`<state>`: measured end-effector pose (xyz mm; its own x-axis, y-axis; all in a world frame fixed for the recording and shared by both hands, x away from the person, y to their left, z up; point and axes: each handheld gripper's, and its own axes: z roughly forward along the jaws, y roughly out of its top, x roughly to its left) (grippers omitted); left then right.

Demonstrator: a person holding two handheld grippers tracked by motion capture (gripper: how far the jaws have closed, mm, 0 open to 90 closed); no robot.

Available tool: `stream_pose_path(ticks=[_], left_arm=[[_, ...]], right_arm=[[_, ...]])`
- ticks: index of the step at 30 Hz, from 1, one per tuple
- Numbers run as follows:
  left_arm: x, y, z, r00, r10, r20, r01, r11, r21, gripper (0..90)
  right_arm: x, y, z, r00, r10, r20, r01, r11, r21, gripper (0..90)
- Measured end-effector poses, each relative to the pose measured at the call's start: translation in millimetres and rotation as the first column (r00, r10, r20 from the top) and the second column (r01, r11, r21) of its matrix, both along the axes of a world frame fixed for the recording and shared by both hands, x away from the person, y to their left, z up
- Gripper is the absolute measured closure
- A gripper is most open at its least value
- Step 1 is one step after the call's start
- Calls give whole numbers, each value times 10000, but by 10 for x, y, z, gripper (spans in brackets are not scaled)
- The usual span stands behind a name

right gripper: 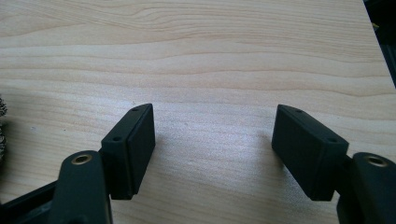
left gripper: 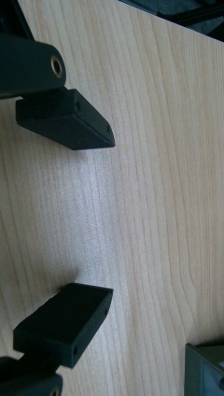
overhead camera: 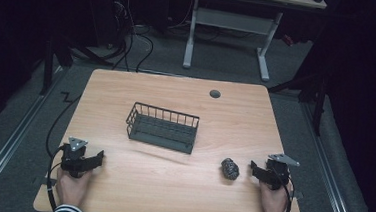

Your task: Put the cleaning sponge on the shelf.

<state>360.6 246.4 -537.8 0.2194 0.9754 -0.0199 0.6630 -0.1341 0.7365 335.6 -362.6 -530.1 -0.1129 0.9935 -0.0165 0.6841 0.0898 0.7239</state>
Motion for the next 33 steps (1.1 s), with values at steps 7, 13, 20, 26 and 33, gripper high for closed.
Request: stream_pose_path(ticks=[7,13,20,26,33], left_arm=[[0,-1,1,10000,8,-9,-8,10000,5,230],[-3,1,0,10000,-86,16,86,10000,31,234],[-4,-1,5,10000,-45,10,45,10000,-50,249],[-2,11,15,10000,-58,-42,57,9997,-242,261],[-14,8,24,9998,-179,-87,175,9991,-391,275]], right_arm=[[0,0,0,10000,-7,-6,7,10000,4,302],[0,0,0,10000,2,-2,-2,10000,2,302],[0,0,0,10000,4,1,-4,10000,-4,302],[-1,1,0,10000,4,0,-4,10000,-3,302],[-1,1,0,10000,5,-1,-5,10000,-1,302]])
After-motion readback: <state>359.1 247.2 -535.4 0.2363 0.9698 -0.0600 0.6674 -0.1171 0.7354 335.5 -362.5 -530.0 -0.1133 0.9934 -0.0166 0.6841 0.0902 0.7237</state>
